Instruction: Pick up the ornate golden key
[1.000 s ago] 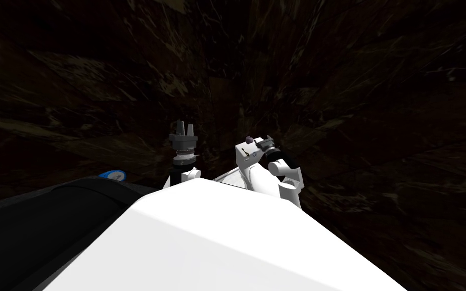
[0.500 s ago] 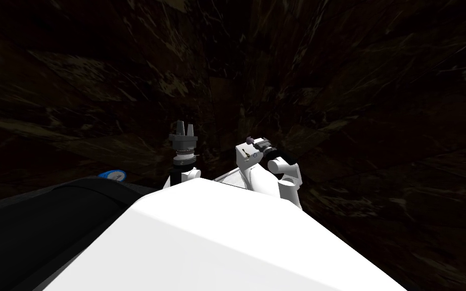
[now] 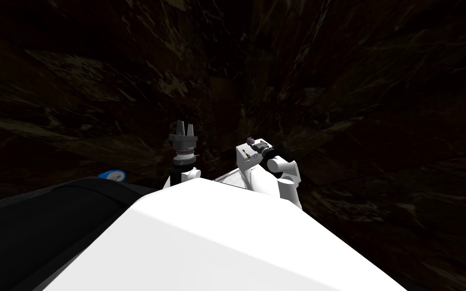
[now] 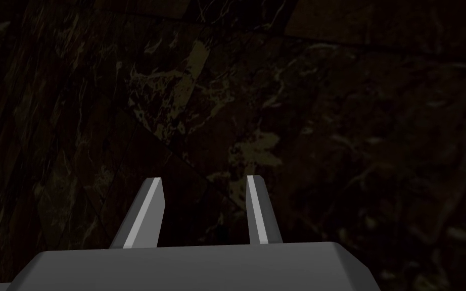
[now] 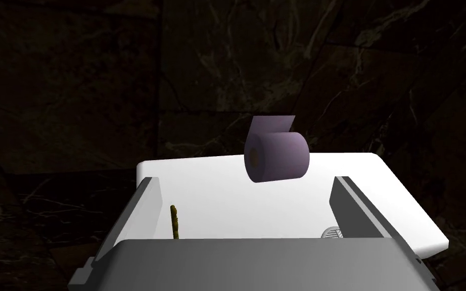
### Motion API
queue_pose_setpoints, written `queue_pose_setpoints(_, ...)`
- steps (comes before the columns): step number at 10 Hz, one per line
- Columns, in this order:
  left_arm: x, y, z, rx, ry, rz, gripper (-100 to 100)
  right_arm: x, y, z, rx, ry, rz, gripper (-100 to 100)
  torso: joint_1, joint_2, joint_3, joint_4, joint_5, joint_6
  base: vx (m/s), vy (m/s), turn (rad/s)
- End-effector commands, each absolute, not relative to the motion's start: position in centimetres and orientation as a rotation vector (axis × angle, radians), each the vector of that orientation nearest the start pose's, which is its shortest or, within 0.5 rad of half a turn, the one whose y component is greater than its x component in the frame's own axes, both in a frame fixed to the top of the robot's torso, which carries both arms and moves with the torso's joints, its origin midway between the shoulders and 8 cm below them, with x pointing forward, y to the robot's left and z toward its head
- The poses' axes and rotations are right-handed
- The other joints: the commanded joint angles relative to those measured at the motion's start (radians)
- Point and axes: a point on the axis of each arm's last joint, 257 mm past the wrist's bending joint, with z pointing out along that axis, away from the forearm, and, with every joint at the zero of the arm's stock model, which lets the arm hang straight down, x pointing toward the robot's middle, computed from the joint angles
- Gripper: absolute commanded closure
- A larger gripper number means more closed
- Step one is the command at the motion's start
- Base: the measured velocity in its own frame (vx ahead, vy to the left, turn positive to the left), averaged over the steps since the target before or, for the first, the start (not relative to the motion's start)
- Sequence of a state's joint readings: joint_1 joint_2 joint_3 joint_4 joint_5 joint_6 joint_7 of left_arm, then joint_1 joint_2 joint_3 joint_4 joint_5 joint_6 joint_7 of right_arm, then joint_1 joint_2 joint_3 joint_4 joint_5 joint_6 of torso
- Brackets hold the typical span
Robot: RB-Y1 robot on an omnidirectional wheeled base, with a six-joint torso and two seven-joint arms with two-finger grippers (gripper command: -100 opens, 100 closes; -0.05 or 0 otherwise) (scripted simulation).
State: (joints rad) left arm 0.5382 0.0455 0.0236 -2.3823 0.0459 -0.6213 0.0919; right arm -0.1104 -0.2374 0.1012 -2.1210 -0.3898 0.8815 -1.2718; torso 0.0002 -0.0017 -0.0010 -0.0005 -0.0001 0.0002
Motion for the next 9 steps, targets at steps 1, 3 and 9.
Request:
queue_pose_setpoints(1, 29.5, 27.9, 7.8, -0.521, 0.474, -1.428, 0, 51.1, -13.3, -14.1, -2.361, -0.674, -1.767, -100, 0.000, 0.000, 0.000, 0.000, 0.000, 0.000, 0.031, -0.003, 0.032)
queue_pose_setpoints(3, 29.5, 27.9, 7.8, -0.521, 0.474, -1.428, 0, 50.8, -12.9, -15.5, -2.391, -0.623, -1.657, -100, 0.000, -0.001, -0.001, 0.000, 0.000, 0.000, 0.038, -0.005, 0.044)
queue_pose_setpoints(9, 29.5, 27.9, 7.8, -0.521, 0.474, -1.428, 0, 49.4, -12.6, -19.7, -2.490, -0.497, -1.349, -100, 0.000, -0.001, -0.001, 0.000, 0.000, 0.000, 0.034, -0.005, 0.042)
